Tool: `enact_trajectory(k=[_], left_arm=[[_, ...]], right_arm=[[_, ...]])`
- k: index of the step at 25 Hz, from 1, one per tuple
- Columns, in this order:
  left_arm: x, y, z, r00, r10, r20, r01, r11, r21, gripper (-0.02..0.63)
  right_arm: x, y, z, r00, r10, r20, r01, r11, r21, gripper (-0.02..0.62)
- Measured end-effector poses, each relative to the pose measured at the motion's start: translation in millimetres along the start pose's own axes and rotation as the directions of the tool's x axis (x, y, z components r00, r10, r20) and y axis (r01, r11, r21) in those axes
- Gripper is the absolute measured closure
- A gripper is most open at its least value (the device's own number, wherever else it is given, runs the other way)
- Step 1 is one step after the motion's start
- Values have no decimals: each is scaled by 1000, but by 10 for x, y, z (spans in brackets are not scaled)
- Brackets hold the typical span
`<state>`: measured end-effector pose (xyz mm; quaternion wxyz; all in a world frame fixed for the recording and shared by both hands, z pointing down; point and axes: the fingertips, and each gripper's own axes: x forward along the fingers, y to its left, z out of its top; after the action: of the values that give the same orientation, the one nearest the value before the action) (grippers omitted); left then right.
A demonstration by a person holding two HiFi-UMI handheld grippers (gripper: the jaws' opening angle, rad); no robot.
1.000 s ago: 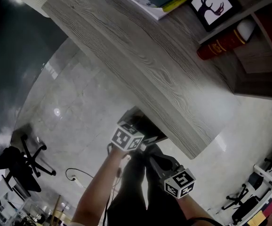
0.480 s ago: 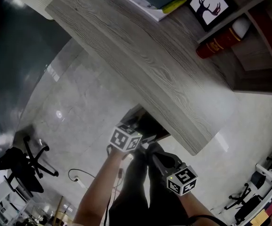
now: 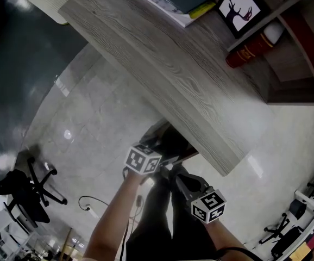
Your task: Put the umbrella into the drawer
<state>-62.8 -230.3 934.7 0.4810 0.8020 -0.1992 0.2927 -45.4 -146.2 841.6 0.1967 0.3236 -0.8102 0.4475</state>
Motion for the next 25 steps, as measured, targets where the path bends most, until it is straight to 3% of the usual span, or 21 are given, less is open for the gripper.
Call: enact_trajectory(k=[8,11,13,25], left_arm=[[-222,-56,-42,999,17,35,-17,1000,-5,137],[-338,-162,-81,999,2,33,-2,1000,-11,202],[-431,-248,-112,1000,0,28,0,1000,-13,202],[-1097,-1096,-68,996,-44,73,43,999,8,272]], right_arm=[[-47,54,-29,1000,-14,13,14,1000,0,591],[-94,132,12,1000,-15,21,15,1000,-1,591],[-138,232,59,1000,-13,28,13,1000,-7,591],[-613,836,394,998,-24,66,28,998,-60,591]])
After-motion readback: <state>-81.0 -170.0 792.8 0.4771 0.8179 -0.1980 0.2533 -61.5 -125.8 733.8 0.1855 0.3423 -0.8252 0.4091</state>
